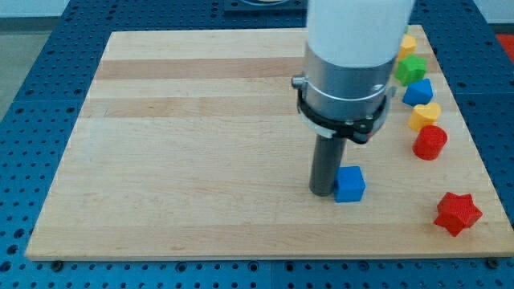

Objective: Drag the blue cube in between the red blocks

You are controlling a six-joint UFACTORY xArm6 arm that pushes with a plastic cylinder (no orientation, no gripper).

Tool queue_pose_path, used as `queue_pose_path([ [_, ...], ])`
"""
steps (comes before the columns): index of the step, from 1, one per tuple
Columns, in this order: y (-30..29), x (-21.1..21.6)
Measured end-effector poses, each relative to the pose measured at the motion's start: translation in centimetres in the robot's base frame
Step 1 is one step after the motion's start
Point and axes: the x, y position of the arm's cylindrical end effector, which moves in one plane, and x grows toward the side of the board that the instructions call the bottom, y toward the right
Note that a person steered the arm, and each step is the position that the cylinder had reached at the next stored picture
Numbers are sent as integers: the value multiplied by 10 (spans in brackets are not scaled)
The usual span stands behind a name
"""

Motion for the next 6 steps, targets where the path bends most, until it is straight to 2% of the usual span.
queue_pose_path([
  [6, 68, 12],
])
